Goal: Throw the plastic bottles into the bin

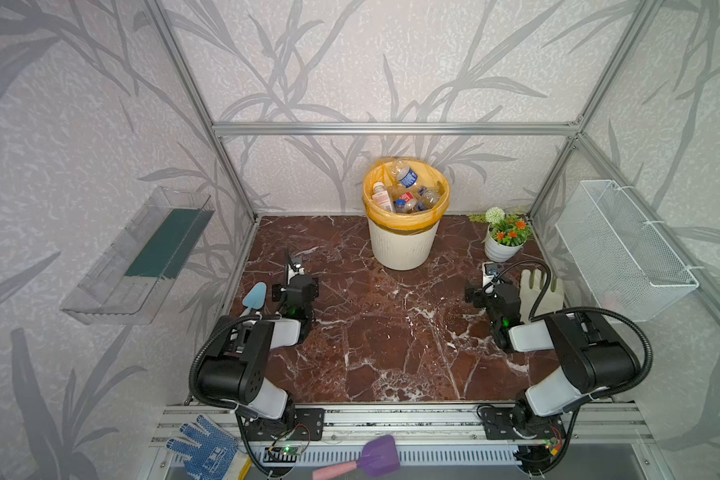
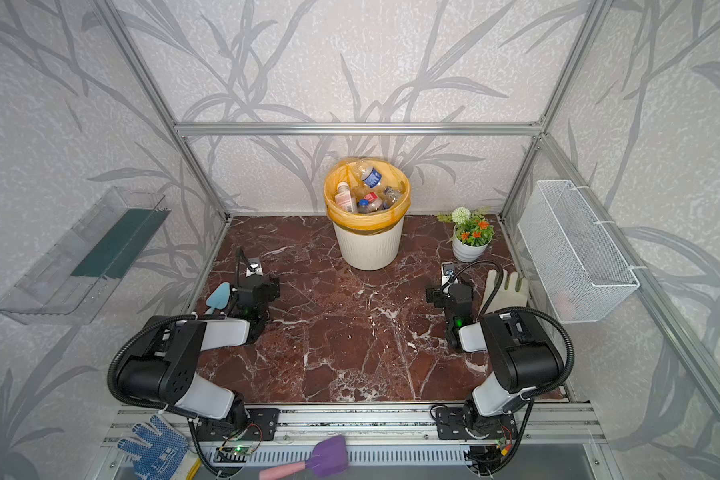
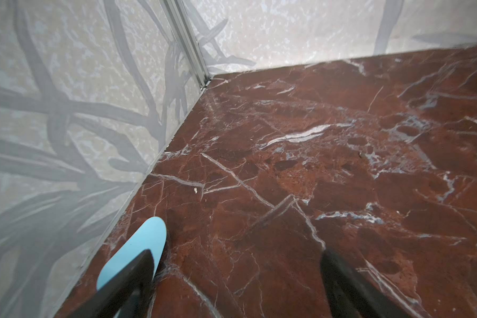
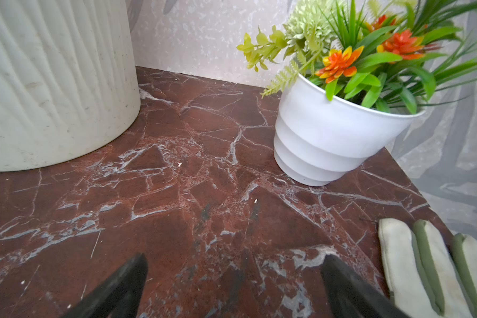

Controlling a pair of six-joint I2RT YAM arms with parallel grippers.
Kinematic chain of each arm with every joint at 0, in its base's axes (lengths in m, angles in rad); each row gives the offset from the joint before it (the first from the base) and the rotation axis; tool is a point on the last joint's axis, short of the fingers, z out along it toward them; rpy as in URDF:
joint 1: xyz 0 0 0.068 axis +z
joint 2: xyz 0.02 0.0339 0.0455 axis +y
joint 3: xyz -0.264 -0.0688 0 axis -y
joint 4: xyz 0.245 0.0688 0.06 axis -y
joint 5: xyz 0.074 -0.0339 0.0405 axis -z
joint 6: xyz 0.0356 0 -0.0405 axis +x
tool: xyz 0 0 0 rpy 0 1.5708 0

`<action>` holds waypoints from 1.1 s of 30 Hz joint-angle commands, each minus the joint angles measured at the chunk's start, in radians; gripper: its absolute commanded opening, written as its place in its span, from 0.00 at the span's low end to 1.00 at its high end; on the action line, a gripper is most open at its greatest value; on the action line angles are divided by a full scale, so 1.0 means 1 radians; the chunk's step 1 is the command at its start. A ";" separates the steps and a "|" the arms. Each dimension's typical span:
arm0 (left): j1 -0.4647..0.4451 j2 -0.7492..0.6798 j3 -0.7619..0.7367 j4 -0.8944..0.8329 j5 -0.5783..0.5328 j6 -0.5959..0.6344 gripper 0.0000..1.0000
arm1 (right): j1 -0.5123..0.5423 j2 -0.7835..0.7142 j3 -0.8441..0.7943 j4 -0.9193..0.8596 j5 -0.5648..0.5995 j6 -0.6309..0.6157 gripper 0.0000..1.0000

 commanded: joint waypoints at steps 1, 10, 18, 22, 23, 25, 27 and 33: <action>0.078 0.036 -0.076 0.252 0.201 -0.071 0.97 | -0.003 -0.007 0.014 0.013 0.018 0.012 0.99; 0.078 0.038 -0.022 0.147 0.198 -0.064 0.99 | -0.003 -0.006 0.017 0.012 0.018 0.013 0.99; 0.076 0.036 -0.021 0.144 0.197 -0.063 0.99 | -0.027 -0.010 0.020 -0.004 -0.005 0.037 0.99; 0.077 0.037 -0.021 0.143 0.198 -0.063 0.99 | -0.028 -0.011 0.019 -0.005 -0.005 0.040 0.99; 0.078 0.038 -0.021 0.143 0.197 -0.063 0.99 | -0.028 -0.011 0.020 -0.005 -0.005 0.039 0.99; 0.077 0.038 -0.021 0.143 0.198 -0.064 0.99 | -0.028 -0.011 0.021 -0.005 -0.005 0.039 0.99; 0.078 0.038 -0.018 0.140 0.198 -0.064 0.99 | -0.028 -0.011 0.020 -0.005 -0.005 0.040 0.99; 0.078 0.038 -0.019 0.141 0.197 -0.064 0.99 | -0.029 -0.010 0.020 -0.006 -0.007 0.041 0.99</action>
